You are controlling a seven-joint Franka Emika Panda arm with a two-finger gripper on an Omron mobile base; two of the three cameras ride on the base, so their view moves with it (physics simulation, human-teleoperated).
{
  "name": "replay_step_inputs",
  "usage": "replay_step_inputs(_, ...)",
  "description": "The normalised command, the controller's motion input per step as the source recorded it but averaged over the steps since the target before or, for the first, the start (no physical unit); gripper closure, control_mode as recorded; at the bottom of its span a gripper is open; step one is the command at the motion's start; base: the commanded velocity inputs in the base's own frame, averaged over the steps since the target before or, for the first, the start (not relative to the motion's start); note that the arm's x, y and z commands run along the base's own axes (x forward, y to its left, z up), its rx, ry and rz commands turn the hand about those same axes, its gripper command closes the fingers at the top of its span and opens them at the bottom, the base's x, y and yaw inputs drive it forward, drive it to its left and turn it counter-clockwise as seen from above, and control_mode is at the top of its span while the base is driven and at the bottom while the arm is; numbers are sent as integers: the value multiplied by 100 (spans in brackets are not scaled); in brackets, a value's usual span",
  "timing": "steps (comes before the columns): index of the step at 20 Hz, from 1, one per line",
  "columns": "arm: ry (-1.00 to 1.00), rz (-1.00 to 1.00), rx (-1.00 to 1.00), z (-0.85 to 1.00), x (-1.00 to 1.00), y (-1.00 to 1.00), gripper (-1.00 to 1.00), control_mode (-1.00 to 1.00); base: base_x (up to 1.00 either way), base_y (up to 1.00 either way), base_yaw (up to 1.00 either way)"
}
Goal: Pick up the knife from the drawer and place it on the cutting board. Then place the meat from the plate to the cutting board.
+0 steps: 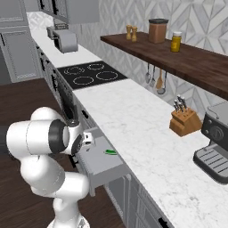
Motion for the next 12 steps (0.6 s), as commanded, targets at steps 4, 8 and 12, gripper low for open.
replay_step_inputs(4,3,1,0,-27,13,0,-100,-100,0,0,0)
replay_step_inputs(8,3,1,0,-28,18,0,-100,-100,0,0,0)
replay_step_inputs(12,3,3,-1,-27,4,9,-100,-100,0,0,0)
